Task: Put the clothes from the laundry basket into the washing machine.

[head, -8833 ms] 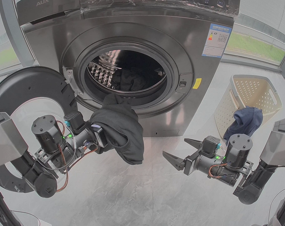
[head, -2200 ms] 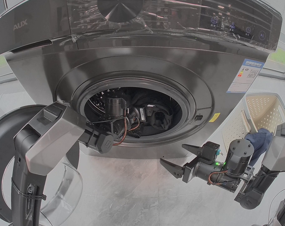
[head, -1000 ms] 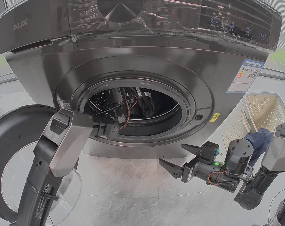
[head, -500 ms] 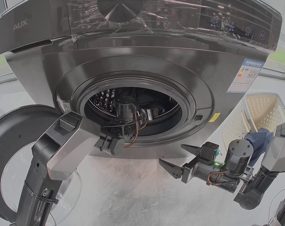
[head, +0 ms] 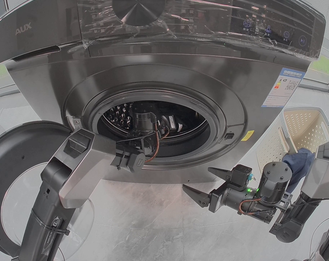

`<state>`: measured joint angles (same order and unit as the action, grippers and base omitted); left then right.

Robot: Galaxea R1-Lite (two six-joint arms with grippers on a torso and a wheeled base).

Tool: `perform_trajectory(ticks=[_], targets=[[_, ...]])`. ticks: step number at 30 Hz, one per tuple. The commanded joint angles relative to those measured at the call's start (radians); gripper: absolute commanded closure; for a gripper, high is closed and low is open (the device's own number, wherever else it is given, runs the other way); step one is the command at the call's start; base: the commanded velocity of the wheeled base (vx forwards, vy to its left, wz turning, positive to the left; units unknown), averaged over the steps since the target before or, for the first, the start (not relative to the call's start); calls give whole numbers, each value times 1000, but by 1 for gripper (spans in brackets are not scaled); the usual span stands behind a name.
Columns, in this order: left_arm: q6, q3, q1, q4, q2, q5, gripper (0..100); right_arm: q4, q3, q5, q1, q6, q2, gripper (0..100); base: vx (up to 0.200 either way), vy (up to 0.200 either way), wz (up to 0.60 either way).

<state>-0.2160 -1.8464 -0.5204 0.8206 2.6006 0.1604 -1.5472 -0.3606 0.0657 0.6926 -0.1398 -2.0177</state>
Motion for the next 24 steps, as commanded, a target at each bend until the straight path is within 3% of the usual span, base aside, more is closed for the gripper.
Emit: perform_trajectory(ticks=[1,8,9,13,15,18,21,24], targets=[[-2,-154,51,-1,84,65,100,-1,0,0,1,0,-4,0,0,0,0],[-3,-154,54,12,81,65,100,-2,2,0,1,-6,-12,0,0,0,0],[-5,-154,53,12,79,65,0,-2,2,0,1,-6,-10,0,0,0,0],[-20,-151,36,14,55,70,0,-2,2,0,-1,-6,-10,0,0,0,0],[-51,45,0,22,-51,74,0,-2,3,0,-1,-7,-9,0,0,0,0],[-51,214,-20,34,-139,60,0,-2,5,0,-1,-6,-9,0,0,0,0],[-33,444,-49,98,-244,56,0,-2,5,0,-2,-6,-9,0,0,0,0],[23,598,-53,173,-307,53,0,-2,6,0,-2,-6,-9,0,0,0,0]])
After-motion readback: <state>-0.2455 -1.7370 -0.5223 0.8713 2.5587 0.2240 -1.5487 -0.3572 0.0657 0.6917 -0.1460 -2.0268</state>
